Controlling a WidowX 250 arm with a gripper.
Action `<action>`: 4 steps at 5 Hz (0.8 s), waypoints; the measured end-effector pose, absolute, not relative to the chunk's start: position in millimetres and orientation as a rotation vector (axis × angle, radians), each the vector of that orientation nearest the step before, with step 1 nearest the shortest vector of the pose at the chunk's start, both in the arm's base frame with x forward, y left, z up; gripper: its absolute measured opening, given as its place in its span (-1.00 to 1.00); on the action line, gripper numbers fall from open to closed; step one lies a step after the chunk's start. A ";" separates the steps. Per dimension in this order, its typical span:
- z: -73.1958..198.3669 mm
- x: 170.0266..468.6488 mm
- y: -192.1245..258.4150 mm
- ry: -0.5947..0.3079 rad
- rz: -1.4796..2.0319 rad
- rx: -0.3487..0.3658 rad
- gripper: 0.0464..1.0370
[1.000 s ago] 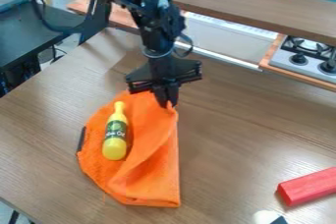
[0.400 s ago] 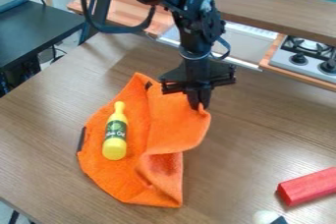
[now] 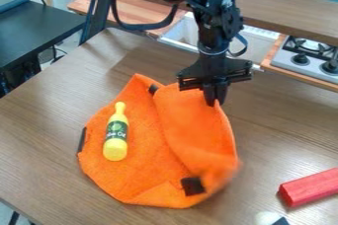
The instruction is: Unfold cloth from left to right
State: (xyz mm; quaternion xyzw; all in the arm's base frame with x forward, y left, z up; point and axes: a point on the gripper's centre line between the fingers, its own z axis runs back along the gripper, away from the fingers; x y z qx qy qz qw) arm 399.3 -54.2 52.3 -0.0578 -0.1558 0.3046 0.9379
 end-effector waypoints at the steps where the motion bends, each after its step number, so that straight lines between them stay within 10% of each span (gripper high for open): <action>1: 53.5 404.3 -58.1 -0.325 0.623 -0.120 -0.96; 4: 55.7 421.8 -83.1 -0.313 0.595 -0.125 -0.96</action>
